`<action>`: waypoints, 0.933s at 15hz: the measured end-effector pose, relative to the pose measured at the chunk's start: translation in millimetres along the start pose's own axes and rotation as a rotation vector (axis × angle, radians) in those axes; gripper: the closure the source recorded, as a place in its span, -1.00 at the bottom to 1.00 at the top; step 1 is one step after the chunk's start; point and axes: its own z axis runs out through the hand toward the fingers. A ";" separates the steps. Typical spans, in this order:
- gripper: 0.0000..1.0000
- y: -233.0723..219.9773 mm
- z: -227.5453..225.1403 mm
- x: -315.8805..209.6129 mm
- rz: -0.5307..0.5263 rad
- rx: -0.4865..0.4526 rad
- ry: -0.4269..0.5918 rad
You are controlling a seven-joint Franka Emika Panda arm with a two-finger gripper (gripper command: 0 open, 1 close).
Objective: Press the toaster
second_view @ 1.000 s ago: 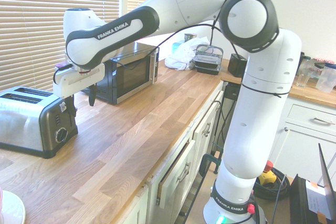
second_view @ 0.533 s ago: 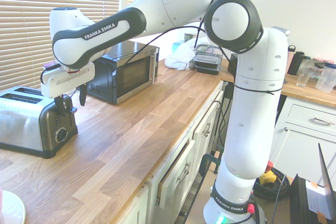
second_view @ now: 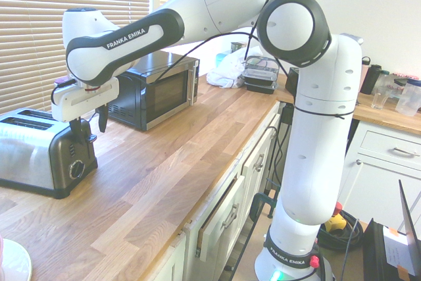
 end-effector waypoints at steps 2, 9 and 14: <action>1.00 -0.1 -0.4 -0.1 0.000 0.000 0.000; 1.00 1.5 -0.6 2.0 0.004 0.000 0.001; 1.00 -2.4 -2.4 -1.5 -0.005 0.004 0.003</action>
